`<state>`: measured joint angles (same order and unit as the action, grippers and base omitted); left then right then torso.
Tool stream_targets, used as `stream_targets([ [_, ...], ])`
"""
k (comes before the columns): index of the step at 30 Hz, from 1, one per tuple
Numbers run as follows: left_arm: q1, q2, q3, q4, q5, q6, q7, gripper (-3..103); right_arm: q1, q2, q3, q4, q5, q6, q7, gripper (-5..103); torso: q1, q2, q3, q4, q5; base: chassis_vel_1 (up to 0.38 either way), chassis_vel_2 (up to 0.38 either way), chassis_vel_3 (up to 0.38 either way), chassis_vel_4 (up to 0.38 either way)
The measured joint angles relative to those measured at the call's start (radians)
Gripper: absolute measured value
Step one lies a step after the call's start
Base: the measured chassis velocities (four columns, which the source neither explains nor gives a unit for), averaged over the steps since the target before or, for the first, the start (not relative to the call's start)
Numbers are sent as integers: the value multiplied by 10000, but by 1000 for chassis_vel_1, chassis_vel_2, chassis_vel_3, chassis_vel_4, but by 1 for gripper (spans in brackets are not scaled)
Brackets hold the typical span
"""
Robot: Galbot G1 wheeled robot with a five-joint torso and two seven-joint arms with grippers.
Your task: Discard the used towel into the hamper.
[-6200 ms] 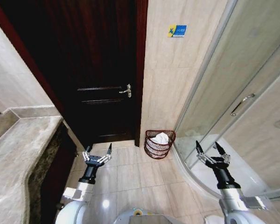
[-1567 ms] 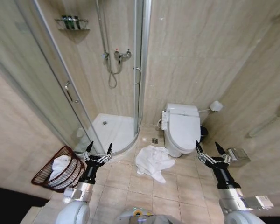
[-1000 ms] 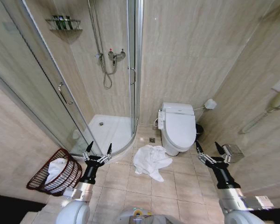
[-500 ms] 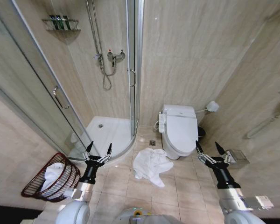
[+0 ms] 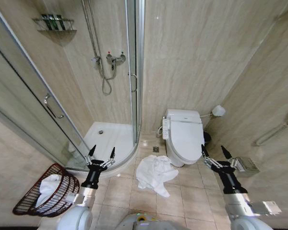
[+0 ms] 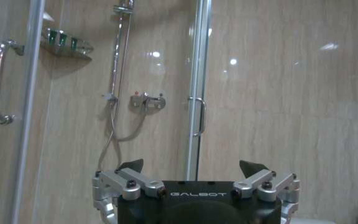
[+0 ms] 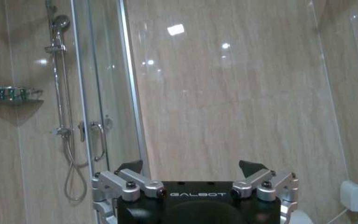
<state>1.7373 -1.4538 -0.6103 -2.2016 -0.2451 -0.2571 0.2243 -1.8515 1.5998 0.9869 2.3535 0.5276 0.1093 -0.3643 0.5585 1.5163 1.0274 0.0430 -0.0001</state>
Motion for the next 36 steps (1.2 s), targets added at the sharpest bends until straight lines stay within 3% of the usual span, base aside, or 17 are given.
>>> stream_targets([
  [17,-2,0,0,0,0,0,0,100,0,0,0,0,0,0,0,100,-557,-1197,-636,0,1,0,0,0,0],
  [36,-1,0,0,0,0,-1,0,100,0,0,0,0,0,0,0,100,-1041,-2220,-1172,0,1,0,0,0,0],
])
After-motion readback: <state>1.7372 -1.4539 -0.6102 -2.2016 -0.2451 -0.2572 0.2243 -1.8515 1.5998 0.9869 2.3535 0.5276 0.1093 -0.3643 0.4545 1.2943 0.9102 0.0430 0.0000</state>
